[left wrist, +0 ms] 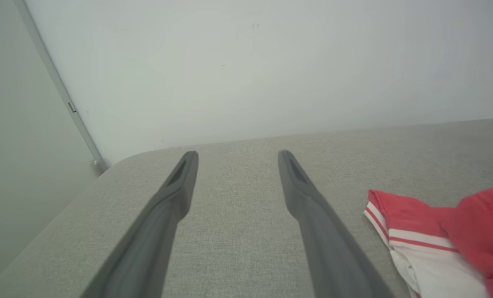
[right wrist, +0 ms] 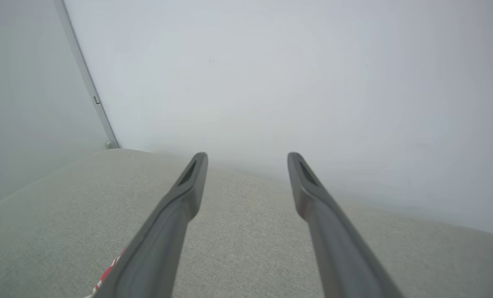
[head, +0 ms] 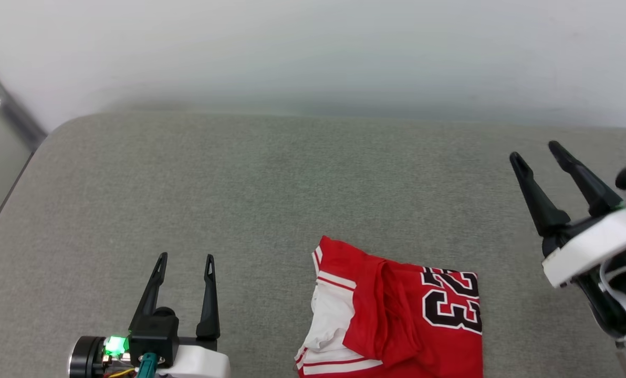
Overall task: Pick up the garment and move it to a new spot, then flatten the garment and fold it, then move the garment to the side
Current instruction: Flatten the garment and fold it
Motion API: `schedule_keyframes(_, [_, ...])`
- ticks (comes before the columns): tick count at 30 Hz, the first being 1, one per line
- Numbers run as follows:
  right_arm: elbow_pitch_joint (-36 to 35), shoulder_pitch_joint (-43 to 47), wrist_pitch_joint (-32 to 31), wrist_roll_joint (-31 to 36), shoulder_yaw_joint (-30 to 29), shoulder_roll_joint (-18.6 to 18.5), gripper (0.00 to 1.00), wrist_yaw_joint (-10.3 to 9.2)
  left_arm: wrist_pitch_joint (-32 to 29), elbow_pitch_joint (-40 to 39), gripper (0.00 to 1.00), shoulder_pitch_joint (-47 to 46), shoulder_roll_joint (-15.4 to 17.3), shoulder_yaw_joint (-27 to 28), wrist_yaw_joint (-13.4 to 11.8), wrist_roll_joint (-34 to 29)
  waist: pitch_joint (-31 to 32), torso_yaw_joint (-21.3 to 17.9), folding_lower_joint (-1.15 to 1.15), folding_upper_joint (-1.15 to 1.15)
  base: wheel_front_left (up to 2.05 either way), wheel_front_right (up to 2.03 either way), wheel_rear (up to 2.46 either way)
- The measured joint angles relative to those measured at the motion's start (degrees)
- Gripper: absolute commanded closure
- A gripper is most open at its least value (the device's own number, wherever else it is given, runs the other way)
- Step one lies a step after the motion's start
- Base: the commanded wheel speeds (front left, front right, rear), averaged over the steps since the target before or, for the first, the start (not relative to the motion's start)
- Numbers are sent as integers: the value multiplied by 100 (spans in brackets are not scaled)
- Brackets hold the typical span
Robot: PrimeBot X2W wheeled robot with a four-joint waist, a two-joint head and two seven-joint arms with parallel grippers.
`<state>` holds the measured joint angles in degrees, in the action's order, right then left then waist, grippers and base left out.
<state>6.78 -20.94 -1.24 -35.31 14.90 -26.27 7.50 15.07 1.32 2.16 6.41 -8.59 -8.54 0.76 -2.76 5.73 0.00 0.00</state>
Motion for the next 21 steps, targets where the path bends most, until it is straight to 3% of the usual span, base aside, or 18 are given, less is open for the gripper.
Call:
schedule_keyframes(9, [-315,1039,1060,1389,-1000,826,0,1,0,-179,0,246,1,43,-2,0,214,-293,0,0,0,0,0])
schedule_keyframes(14, [-391,1642,1357,1705,-1418,1383,0,0,0,-214,0,348,2,69,7,1,296,-374,0,0,0,0,0])
schedule_keyframes(21, [-445,2346,1543,1991,-1731,1839,0,0,0,-221,0,474,10,152,33,32,391,-396,0,0,0,0,0])
